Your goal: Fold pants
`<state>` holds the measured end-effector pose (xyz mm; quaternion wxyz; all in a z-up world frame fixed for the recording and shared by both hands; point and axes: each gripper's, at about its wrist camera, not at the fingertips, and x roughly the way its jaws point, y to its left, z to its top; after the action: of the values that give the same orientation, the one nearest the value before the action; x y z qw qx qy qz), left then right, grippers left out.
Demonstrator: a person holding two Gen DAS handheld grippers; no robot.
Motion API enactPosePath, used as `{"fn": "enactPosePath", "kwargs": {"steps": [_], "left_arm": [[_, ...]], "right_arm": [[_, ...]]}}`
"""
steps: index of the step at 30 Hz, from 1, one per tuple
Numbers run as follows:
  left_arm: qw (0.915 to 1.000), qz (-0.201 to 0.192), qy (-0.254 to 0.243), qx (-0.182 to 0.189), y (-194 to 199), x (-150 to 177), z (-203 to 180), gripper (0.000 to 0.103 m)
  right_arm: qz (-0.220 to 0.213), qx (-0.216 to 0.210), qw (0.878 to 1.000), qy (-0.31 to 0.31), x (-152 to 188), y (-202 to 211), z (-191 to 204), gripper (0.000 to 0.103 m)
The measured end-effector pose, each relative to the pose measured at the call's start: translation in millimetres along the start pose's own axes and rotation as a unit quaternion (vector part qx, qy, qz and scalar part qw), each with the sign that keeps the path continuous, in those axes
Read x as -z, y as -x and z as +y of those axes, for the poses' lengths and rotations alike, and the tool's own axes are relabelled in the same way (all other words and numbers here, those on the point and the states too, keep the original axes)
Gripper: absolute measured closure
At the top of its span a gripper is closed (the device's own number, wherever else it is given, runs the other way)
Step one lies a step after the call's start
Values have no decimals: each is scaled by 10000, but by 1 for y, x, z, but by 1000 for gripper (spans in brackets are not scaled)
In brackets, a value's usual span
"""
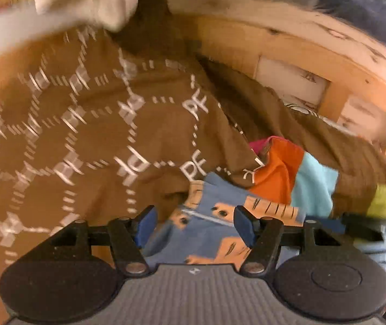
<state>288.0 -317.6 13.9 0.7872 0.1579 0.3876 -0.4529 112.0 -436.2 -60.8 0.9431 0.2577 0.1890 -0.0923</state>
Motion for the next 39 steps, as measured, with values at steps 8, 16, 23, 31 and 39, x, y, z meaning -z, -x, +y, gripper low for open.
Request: {"fn": "enactPosePath", "kwargs": {"steps": [8,16,23,31,39], "left_arm": [[9988,35,486,13,-20,-2,5,82],[9997,-179,33,-174,-21,-12,-11,86],[9970,-370,-357,-571,-25,-9,-32,87],[9956,-599,200,-696,0,5,-20,32],[9765,-1024,470,-1835,81,109,-2,19]], "right_arm": [[-88,4,9998,159,-1,-2,5,59],[-175,174,9993,272,-2,2,6,66],[-229,507,9967,588,-2,1,8,90],[-322,694,9861,1476,2,2,25,54],[-363,1052,9564,2701,10,-4,46,32]]}}
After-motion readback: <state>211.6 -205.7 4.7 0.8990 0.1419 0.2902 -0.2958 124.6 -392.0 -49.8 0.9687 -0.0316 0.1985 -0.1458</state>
